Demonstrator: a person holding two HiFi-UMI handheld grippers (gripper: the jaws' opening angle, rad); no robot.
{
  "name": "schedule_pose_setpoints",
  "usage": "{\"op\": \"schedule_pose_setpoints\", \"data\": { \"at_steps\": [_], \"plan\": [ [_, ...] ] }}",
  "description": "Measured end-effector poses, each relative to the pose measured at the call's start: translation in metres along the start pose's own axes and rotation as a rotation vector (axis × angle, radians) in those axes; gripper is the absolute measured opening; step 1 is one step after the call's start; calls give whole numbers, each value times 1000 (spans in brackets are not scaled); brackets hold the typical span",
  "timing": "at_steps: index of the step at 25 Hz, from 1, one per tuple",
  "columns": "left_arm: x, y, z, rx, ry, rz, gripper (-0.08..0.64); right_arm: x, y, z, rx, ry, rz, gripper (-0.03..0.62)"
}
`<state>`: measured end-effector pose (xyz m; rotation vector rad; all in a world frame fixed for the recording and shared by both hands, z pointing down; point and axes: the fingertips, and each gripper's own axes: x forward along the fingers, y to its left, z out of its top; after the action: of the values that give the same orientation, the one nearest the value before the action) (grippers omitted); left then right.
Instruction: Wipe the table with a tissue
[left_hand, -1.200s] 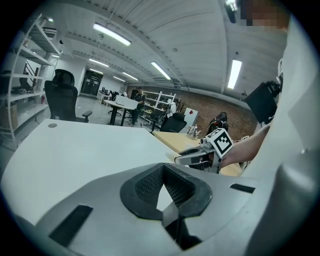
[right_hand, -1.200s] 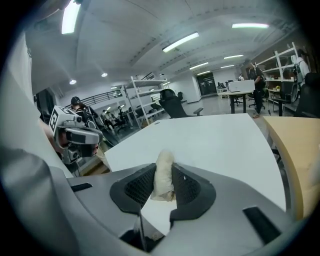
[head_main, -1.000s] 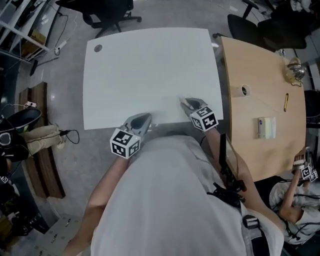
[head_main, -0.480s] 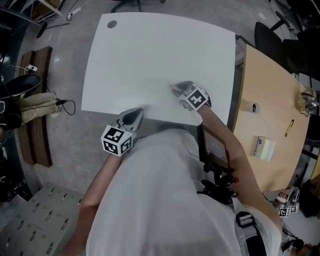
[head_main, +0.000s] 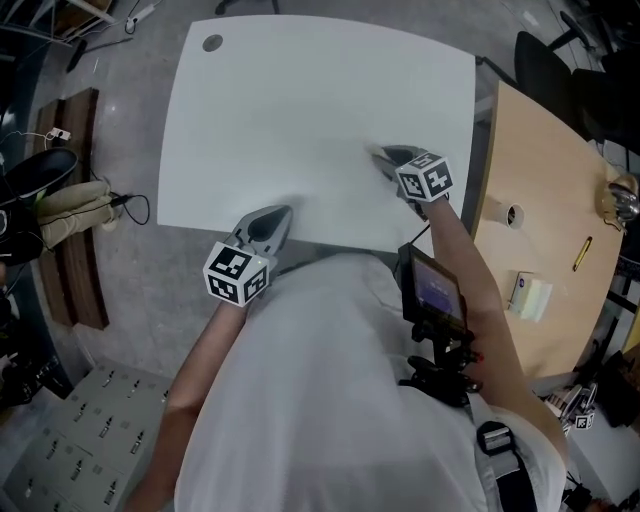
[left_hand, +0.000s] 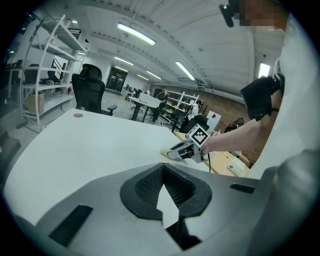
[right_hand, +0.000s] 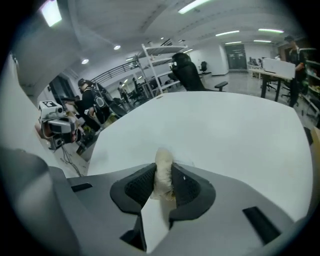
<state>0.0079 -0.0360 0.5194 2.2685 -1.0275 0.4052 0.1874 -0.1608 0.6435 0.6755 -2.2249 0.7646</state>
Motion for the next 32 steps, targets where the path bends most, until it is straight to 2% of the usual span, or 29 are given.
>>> {"op": "schedule_pose_setpoints", "data": {
  "at_steps": [7, 10, 14, 19, 26, 32],
  "plan": [
    [9, -4, 0, 13, 17, -22, 5, -48, -64, -18, 226, -85, -227, 97],
    [11, -6, 2, 26, 12, -40, 5, -66, -65, -22, 254, -141, -282, 97],
    [11, -8, 3, 50, 8, -68, 5, -92, -38, -18, 282, -276, -275, 97],
    [7, -19, 3, 91, -6, -114, 5, -113, 16, -27, 282, -362, -245, 97],
    [-11, -30, -4, 101, -35, -172, 5, -126, 103, -25, 158, -437, -189, 97],
    [-26, -33, -10, 131, -47, -195, 5, -126, 141, -21, 99, -460, -191, 97]
  ]
}}
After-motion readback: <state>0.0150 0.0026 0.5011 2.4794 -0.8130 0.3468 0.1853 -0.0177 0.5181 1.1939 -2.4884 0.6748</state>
